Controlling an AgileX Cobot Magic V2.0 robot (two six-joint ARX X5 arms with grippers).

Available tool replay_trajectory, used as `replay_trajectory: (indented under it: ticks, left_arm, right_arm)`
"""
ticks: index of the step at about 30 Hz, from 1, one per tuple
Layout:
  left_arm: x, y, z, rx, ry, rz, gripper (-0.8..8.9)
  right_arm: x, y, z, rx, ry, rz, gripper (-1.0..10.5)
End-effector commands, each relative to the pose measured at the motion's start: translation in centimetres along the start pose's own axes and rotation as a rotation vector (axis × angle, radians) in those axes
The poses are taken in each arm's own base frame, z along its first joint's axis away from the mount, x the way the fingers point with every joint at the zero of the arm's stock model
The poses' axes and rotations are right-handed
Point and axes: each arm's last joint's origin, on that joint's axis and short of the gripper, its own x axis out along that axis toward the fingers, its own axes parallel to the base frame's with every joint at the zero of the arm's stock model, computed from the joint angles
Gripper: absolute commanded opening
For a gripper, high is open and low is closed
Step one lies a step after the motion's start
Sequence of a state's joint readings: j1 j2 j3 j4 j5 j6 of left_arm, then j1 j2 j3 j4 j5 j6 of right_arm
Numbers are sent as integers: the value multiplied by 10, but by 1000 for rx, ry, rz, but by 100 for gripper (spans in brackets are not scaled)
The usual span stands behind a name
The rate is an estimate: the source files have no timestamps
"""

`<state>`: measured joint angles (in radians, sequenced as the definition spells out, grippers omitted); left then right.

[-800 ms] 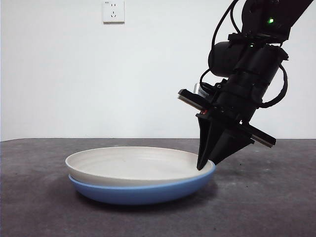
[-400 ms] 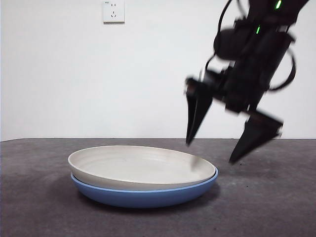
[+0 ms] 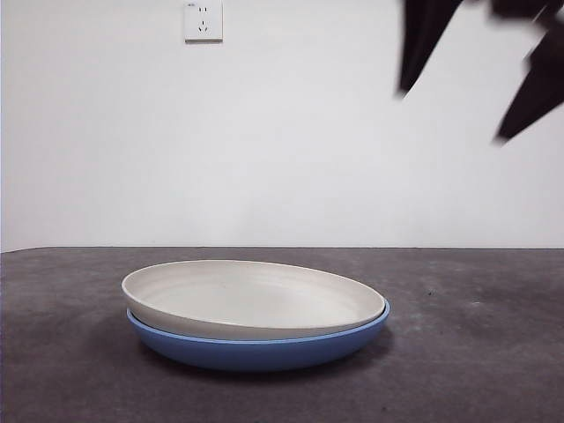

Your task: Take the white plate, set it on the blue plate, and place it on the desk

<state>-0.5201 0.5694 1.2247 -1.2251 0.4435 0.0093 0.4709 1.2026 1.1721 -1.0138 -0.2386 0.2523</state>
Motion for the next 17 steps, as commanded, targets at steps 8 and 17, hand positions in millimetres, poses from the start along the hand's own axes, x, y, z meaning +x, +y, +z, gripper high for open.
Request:
replay_trajectory:
  ticks: [8, 17]
  left_arm:
    - [-2, -1, -5, -49, 65, -5, 595]
    - [-2, -1, -11, -75, 117, -3, 594]
  right_arm:
    - [-92, 8, -79, -79, -119, -41, 572]
    - [-136, -4, -144, -80, -256, 6, 572]
